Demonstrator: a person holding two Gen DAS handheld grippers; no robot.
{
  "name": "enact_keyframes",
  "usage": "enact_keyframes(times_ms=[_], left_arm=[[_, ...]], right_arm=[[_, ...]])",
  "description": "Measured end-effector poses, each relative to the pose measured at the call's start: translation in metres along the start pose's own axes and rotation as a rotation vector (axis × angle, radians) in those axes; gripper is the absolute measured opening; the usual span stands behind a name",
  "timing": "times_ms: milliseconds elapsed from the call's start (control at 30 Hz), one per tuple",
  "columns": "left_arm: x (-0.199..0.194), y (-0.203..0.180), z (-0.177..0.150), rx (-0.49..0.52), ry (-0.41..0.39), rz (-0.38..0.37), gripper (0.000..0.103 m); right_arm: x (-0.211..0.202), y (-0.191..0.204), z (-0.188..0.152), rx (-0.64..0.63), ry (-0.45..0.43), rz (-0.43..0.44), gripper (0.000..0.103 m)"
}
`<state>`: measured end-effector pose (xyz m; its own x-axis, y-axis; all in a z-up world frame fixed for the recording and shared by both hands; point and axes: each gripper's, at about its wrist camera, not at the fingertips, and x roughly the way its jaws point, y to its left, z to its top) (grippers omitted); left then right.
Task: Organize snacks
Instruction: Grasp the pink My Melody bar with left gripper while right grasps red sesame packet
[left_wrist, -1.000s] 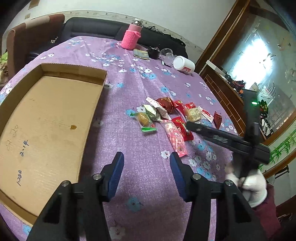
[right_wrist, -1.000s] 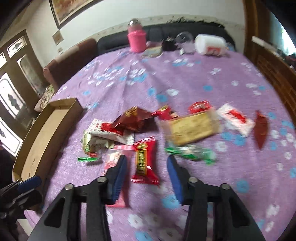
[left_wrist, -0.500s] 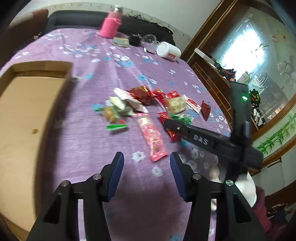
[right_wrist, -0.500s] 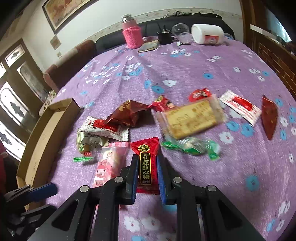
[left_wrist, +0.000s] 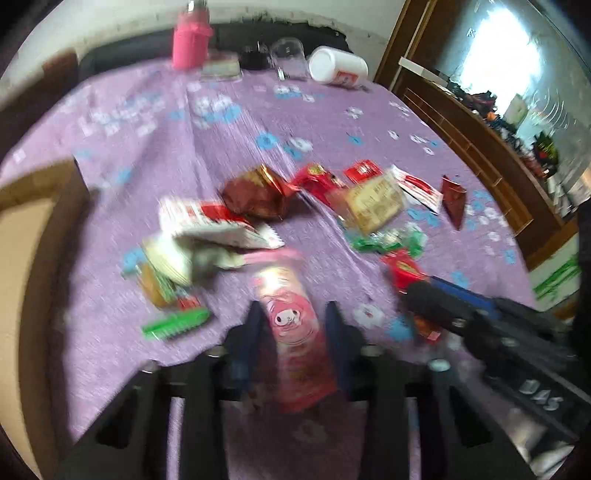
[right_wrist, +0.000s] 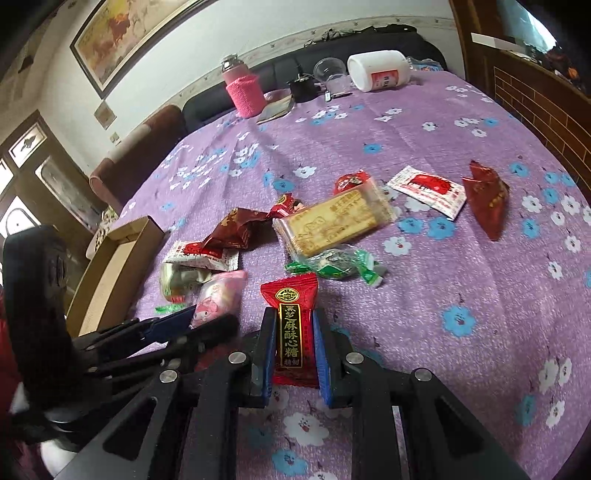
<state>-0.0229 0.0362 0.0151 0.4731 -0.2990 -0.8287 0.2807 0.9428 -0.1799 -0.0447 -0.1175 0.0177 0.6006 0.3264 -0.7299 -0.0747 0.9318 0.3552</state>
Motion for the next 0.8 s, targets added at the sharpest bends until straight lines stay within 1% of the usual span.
enact_keyframes(times_ms=[100,233,333,400,433,500,600,633,733,767,800], left_arm=[[-0.002,0.003,-0.001,-0.01,-0.005,-0.014,0.023],[-0.019,0.013,-0.008,-0.058,-0.018,-0.082,0.023],[-0.052,0.031,-0.017,-0.102,-0.065,-0.146,0.023],[-0.071,0.045,-0.021,-0.137,-0.095,-0.162,0.023],[-0.086,0.06,-0.024,-0.169,-0.119,-0.165,0.023],[-0.11,0.091,-0.032,-0.23,-0.161,-0.139,0.023],[-0.135,0.134,-0.044,-0.304,-0.206,-0.057,0.023],[-0.146,0.155,-0.052,-0.337,-0.223,-0.003,0.023],[-0.165,0.191,-0.072,-0.383,-0.247,0.136,0.023],[-0.17,0.205,-0.08,-0.402,-0.243,0.188,0.023],[-0.172,0.215,-0.086,-0.418,-0.241,0.21,0.023]], right_arm=[[-0.006,-0.001,-0.001,0.005,-0.01,0.001,0.02],[-0.016,0.002,-0.004,0.006,-0.021,0.008,0.02],[-0.026,0.015,-0.005,-0.014,-0.031,0.019,0.02],[-0.03,0.028,-0.004,-0.034,-0.033,0.035,0.02],[-0.031,0.034,-0.004,-0.044,-0.032,0.044,0.02],[-0.032,0.054,-0.003,-0.069,-0.025,0.074,0.02],[-0.025,0.093,-0.004,-0.115,0.001,0.137,0.02],[-0.021,0.11,-0.004,-0.137,0.014,0.164,0.02],[-0.008,0.155,-0.01,-0.187,0.058,0.243,0.021],[-0.002,0.171,-0.012,-0.209,0.069,0.282,0.021],[0.006,0.189,-0.015,-0.228,0.093,0.312,0.021]])
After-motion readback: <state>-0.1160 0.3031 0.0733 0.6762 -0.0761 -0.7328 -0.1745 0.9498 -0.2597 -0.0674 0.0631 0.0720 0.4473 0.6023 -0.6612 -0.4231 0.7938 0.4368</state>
